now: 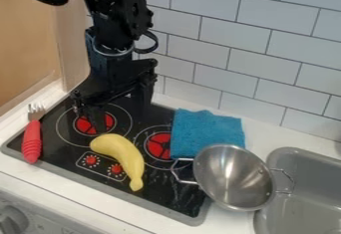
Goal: Moving the red object
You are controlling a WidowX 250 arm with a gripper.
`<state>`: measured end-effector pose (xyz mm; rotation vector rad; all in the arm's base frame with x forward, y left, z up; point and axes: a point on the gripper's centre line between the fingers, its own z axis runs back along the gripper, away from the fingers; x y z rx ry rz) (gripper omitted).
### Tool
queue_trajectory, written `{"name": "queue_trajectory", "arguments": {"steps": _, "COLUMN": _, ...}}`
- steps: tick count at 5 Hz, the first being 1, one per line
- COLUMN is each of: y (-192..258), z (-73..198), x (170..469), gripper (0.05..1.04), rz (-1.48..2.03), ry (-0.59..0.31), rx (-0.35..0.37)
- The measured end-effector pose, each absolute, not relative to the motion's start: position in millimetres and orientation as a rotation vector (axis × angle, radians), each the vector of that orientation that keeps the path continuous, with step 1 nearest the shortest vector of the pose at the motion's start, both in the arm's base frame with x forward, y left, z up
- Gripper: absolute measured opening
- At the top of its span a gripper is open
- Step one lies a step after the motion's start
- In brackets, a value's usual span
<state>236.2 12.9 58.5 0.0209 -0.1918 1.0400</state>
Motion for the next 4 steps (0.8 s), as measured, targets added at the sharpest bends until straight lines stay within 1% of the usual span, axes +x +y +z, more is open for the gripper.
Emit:
{"name": "queue_trajectory", "arguments": {"steps": 1, "y": 13.6, "z": 49.1, "x": 223.8, "gripper": 0.998, "rz": 1.034, "ry": -0.148, "rx": 0.048}}
{"name": "queue_trajectory", "arguments": {"steps": 2, "y": 18.6, "z": 48.6, "x": 216.2, "gripper": 0.998, "rz": 0.990, "ry": -0.105, "rx": 0.081}}
{"name": "queue_trajectory", "arguments": {"steps": 4, "y": 50.2, "z": 68.6, "x": 201.3, "gripper": 0.998, "rz": 1.022, "ry": -0.098, "rx": 0.092}}
